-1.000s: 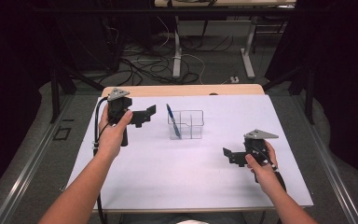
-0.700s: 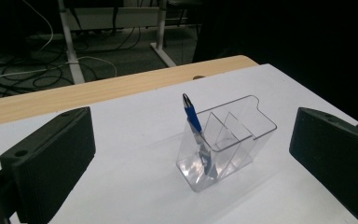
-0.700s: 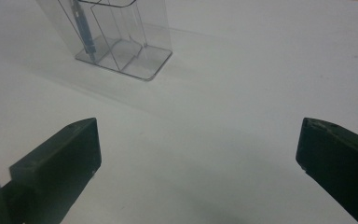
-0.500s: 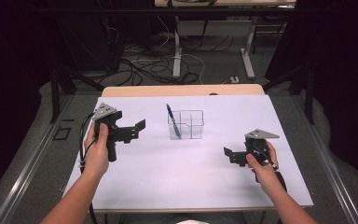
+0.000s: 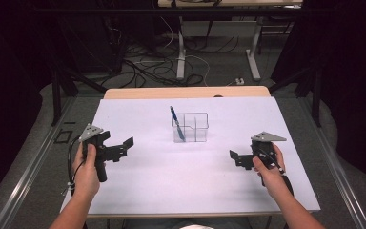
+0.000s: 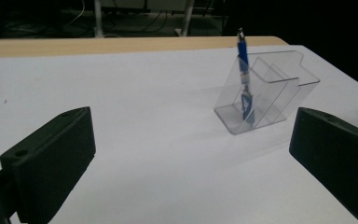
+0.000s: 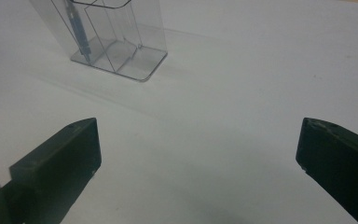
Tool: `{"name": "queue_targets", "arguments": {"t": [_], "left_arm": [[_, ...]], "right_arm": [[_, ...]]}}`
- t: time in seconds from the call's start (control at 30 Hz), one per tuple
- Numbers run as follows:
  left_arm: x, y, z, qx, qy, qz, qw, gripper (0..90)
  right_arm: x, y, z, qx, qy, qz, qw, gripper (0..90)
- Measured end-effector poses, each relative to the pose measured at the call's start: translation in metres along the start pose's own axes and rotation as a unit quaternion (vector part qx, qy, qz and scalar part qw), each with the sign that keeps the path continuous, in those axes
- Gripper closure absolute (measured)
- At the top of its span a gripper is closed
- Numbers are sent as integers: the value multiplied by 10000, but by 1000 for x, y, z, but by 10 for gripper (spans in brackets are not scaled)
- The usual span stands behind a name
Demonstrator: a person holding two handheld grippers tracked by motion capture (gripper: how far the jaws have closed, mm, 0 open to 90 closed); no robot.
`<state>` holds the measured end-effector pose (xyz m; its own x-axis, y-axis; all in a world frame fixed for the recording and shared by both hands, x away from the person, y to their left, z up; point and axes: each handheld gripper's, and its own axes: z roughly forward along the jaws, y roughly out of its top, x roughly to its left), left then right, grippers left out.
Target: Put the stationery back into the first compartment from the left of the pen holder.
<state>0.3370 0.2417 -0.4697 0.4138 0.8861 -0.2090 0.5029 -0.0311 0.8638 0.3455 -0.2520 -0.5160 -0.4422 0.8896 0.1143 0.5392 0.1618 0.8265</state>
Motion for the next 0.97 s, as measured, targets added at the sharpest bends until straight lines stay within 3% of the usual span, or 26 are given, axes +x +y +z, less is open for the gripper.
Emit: {"name": "queue_targets", "arguments": {"t": [0.53, 0.97], "left_arm": [[19, -34, 9, 301, 541, -159, 9980, 2], [25, -42, 13, 374, 663, -316, 9966, 2]], "right_arm": [[-2, -1, 1, 28, -37, -11, 10000, 0], [-3, -3, 3, 99, -98, -12, 9999, 0]]}}
